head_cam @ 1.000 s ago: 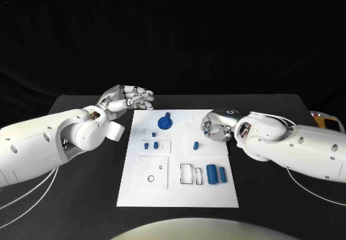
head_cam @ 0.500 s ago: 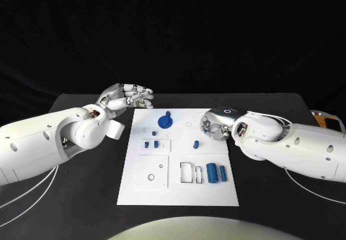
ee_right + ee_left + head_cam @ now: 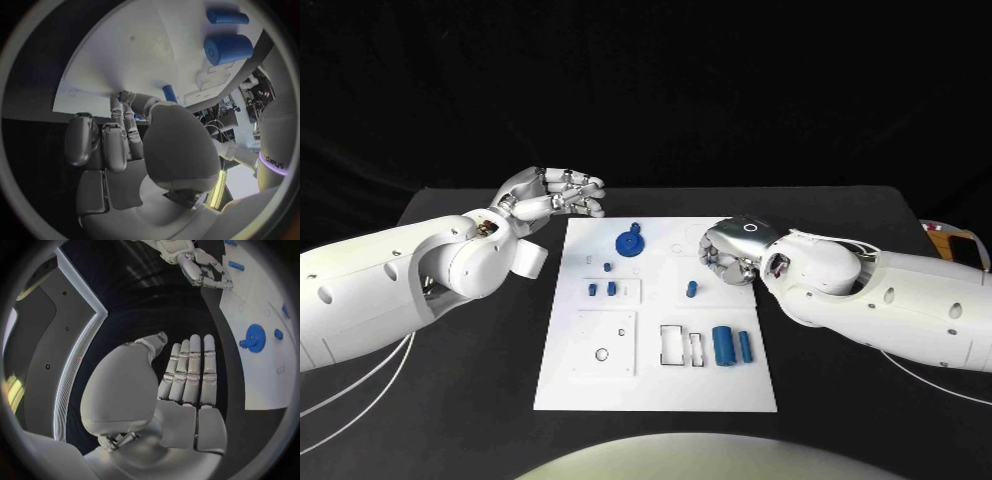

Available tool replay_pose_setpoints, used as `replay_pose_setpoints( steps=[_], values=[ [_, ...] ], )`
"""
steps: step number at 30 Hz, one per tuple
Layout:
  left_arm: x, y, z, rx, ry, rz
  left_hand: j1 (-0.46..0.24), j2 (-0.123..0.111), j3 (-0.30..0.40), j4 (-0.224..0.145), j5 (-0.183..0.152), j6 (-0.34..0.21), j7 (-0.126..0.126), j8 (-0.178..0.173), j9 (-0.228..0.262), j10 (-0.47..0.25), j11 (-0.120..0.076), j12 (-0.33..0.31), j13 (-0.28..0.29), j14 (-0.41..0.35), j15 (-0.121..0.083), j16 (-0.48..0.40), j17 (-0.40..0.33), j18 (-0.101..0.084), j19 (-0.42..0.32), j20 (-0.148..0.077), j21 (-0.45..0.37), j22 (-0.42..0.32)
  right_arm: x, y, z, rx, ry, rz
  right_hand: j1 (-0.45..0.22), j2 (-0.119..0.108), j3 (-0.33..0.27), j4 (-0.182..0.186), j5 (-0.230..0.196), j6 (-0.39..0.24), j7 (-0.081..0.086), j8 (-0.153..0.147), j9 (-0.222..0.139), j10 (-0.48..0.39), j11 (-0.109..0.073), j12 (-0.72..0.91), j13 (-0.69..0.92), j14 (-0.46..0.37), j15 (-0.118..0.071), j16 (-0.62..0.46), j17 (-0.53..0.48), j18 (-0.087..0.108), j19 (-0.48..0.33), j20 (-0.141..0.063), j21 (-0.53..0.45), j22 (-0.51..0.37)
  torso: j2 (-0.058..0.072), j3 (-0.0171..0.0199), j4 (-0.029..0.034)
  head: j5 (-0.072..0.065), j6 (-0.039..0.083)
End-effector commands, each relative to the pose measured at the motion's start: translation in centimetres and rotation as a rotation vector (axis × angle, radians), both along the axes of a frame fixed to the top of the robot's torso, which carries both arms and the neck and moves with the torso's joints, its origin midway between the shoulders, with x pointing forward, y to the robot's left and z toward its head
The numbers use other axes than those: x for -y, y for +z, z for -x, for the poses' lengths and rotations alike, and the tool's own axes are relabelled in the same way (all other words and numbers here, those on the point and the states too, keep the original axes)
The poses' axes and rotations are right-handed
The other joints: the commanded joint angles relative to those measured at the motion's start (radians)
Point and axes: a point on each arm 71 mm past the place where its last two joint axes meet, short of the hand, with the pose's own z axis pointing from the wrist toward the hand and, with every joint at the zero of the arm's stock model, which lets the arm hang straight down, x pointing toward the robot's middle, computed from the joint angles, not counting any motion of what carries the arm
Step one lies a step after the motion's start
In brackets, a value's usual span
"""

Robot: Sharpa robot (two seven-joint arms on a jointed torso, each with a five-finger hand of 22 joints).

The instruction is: Assemble the parts on the task board

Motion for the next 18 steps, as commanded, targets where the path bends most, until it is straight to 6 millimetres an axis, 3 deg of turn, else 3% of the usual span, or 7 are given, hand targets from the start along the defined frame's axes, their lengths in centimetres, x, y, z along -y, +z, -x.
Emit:
replay_pose_setpoints(
  steps=[1,18],
  values=[
    [0.1,0.2,0.0,0.014,-0.004,-0.008,0.011,0.003,0.001,-0.006,-0.001,-0.005,0.005,-0.006,-0.002,-0.006,0.005,-0.007,0.000,0.000,0.005,-0.008,0.001,0.003,0.007,-0.002,-0.008,-0.003,0.1,-0.3,0.1,0.026,-0.009,0.027,0.006,0.017,0.061,-0.055,0.007,0.007,-0.002,0.007,0.002,0.056,-0.047,-0.005,0.001,0.045,-0.006,0.007,0.002,-0.018,0.008,-0.002,0.006,0.089,0.000,-0.0001,-0.0001,-0.002,0.002],
    [0.3,0.1,0.0,0.013,-0.013,-0.015,0.012,0.001,-0.002,-0.007,-0.001,-0.015,0.012,-0.013,-0.005,-0.016,0.010,-0.011,0.000,-0.006,0.010,-0.016,0.003,0.002,0.007,0.000,-0.020,-0.010,0.2,1.1,0.5,0.052,-0.018,-0.040,-0.003,0.016,0.069,-0.062,0.009,0.013,-0.005,0.009,0.004,0.065,-0.049,-0.007,0.002,0.045,-0.008,0.008,0.002,-0.027,0.027,-0.003,0.042,0.112,-0.001,-0.0004,0.0004,-0.001,0.005]
  ],
)
